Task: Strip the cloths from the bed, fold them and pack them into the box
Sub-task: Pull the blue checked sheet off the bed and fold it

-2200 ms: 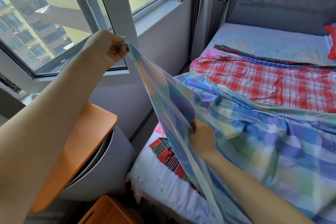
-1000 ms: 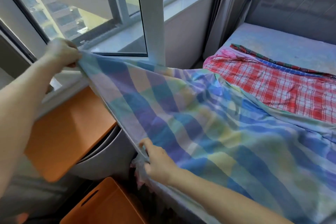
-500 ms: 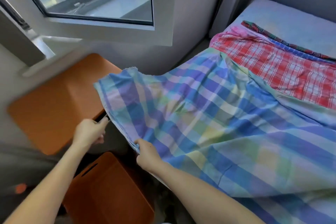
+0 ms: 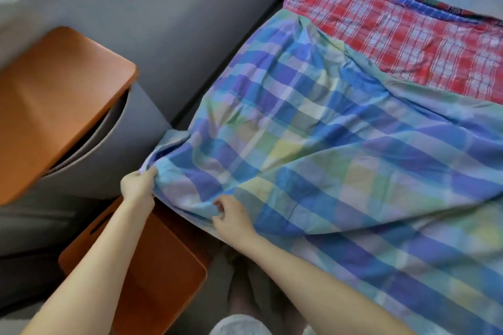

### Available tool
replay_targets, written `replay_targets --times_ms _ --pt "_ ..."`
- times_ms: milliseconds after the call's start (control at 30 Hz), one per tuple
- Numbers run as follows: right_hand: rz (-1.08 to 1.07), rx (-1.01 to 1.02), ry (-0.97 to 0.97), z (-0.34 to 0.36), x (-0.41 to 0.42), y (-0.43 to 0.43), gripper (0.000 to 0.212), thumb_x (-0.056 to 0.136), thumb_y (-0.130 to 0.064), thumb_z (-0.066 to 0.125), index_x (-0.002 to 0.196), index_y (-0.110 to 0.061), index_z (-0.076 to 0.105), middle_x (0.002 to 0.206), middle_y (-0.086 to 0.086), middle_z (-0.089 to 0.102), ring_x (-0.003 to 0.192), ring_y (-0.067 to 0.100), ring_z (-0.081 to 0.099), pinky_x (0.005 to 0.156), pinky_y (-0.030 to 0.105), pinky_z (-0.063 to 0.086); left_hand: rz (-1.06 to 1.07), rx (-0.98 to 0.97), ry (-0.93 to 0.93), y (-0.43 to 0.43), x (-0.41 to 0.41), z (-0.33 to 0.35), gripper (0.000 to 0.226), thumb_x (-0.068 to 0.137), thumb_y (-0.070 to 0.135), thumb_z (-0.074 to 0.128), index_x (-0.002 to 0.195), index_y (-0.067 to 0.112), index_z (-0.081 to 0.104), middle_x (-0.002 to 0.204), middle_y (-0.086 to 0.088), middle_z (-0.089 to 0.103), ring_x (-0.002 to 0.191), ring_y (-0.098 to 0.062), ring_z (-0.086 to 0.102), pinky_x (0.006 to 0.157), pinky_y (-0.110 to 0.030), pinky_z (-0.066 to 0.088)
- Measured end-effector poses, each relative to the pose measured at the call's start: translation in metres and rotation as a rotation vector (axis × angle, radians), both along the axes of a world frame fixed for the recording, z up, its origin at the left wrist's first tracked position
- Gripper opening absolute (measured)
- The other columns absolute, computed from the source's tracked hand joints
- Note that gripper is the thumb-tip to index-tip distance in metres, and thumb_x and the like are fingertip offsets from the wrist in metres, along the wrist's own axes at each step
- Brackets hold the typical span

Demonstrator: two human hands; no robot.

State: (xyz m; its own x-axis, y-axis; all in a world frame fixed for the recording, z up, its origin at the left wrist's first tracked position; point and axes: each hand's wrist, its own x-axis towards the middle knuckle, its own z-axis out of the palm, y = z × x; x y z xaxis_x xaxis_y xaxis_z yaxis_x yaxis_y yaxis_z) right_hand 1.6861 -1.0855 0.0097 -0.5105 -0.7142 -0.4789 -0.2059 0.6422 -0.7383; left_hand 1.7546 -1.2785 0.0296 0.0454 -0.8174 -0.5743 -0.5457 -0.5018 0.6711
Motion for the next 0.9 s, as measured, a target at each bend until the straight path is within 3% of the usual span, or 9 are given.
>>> replay_targets --times_ms 100,167,233,300,333,400,567,700,900 --pt "-0.065 0.269 0.107 -0.039 -0.027 0.088 0.024 0.088 -0.009 0.051 0.110 -0.009 0.060 0.117 0.008 0.057 0.111 0.025 0.054 0.091 0.029 0.038 0.090 -0.006 -0.035 0.007 -0.002 -0.008 0.012 0.088 0.013 0.062 0.080 0.005 0.058 0.095 -0.010 0.048 0.086 -0.022 0.047 0.067 -0.031 0.039" --pt "0.039 0.412 0.188 -0.063 -0.036 0.141 0.020 0.090 -0.016 0.052 0.109 -0.009 0.058 0.116 0.008 0.056 0.111 0.025 0.053 0.090 0.030 0.038 0.150 -0.002 -0.112 0.011 0.003 -0.017 0.032 0.089 0.018 0.062 0.113 -0.003 0.059 0.101 -0.009 0.050 0.092 -0.025 0.051 0.076 -0.030 0.040" --pt "0.170 0.496 0.319 -0.083 -0.038 0.175 0.023 0.085 -0.023 0.063 0.103 -0.010 0.059 0.108 0.007 0.058 0.104 0.025 0.056 0.083 0.030 0.043 0.173 0.002 -0.142 0.009 0.009 -0.021 0.042 0.089 0.024 0.061 0.122 -0.002 0.055 0.103 -0.011 0.054 0.097 -0.028 0.056 0.078 -0.032 0.042" --pt "0.240 0.536 0.421 -0.109 -0.032 0.195 0.041 0.048 -0.023 0.091 0.077 -0.011 0.065 0.077 0.005 0.062 0.071 0.023 0.063 0.059 0.027 0.049 0.181 0.008 -0.084 0.006 0.013 -0.030 0.043 0.091 0.027 0.057 0.125 0.001 0.053 0.111 -0.012 0.058 0.102 -0.029 0.059 0.082 -0.035 0.047" --pt "0.231 0.534 0.465 -0.122 -0.030 0.201 0.049 0.029 -0.019 0.095 0.067 -0.013 0.065 0.064 0.004 0.059 0.057 0.021 0.061 0.049 0.026 0.048 0.180 0.029 -0.027 0.004 0.015 -0.030 0.043 0.093 0.027 0.053 0.129 0.002 0.050 0.112 -0.010 0.058 0.099 -0.026 0.060 0.083 -0.034 0.048" --pt "0.244 0.519 0.513 -0.148 -0.024 0.211 0.053 0.017 -0.012 0.093 0.062 -0.011 0.065 0.056 0.004 0.056 0.049 0.022 0.058 0.043 0.027 0.046 0.175 0.104 0.083 0.008 0.018 -0.035 0.041 0.098 0.023 0.044 0.135 0.005 0.044 0.109 -0.002 0.056 0.081 -0.014 0.058 0.081 -0.027 0.046" --pt "0.330 0.501 0.612 -0.167 -0.019 0.202 0.046 0.020 0.004 0.085 0.056 -0.006 0.059 0.051 0.011 0.052 0.044 0.029 0.053 0.040 0.032 0.042 0.155 0.279 0.274 0.005 0.032 -0.043 0.026 0.093 0.025 0.058 0.113 0.009 0.053 0.102 -0.004 0.061 0.085 -0.015 0.060 0.062 -0.026 0.052" --pt "0.322 0.508 0.697 -0.186 -0.017 0.200 0.040 0.028 0.007 0.083 0.055 -0.005 0.057 0.051 0.014 0.051 0.043 0.029 0.053 0.042 0.032 0.042 0.085 0.295 0.197 0.017 0.035 -0.047 0.010 0.087 0.015 0.067 0.088 0.013 0.057 0.092 -0.005 0.060 0.081 -0.015 0.059 0.077 -0.027 0.048" --pt "0.369 0.582 0.859 -0.199 0.003 0.202 0.031 0.042 0.005 0.077 0.060 -0.003 0.053 0.053 0.014 0.046 0.046 0.024 0.050 0.044 0.029 0.036 0.013 0.235 0.169 0.015 0.049 -0.051 0.011 0.087 0.013 0.066 0.089 0.011 0.055 0.092 -0.007 0.062 0.076 -0.017 0.064 0.059 -0.029 0.050"
